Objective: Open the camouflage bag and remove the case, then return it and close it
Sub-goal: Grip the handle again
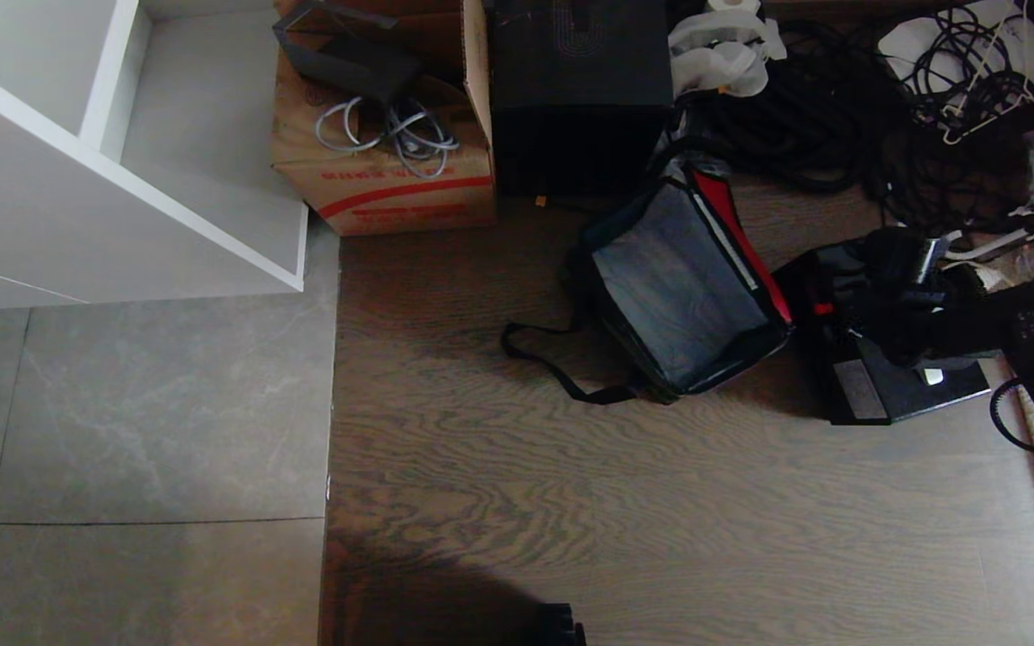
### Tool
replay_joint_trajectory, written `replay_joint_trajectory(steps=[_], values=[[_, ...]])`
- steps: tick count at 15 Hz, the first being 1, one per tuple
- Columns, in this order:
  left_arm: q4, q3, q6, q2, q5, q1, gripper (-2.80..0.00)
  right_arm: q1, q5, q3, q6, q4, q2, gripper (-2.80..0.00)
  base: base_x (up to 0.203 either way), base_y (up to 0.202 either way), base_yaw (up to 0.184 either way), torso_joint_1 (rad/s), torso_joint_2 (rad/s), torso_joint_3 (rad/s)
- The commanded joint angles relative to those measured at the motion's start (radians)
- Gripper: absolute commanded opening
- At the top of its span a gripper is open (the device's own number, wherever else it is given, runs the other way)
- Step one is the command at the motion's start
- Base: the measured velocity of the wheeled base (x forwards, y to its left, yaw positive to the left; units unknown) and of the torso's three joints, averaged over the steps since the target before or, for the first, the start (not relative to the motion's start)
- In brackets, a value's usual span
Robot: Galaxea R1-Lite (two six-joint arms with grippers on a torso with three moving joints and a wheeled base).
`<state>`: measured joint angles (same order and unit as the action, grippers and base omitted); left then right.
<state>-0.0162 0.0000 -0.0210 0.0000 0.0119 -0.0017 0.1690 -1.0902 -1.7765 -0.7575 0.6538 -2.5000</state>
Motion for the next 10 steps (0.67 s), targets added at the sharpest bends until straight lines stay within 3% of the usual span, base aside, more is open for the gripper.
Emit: replay_joint_trajectory(steps=[1, 10], values=[[-0.001, 0.011, -0.001, 0.000, 0.000, 0.000, -2.80, -0.007, -0.010, 0.040, -0.005, 0.006, 0.007, -2.80, 0.000, 0.000, 0.000, 0.000, 0.00, 0.000], [-0.001, 0.011, -0.001, 0.000, 0.000, 0.000, -2.80, -0.011, -0.007, 0.097, -0.007, 0.016, 0.087, -2.80, 0.000, 0.000, 0.000, 0.000, 0.00, 0.000]])
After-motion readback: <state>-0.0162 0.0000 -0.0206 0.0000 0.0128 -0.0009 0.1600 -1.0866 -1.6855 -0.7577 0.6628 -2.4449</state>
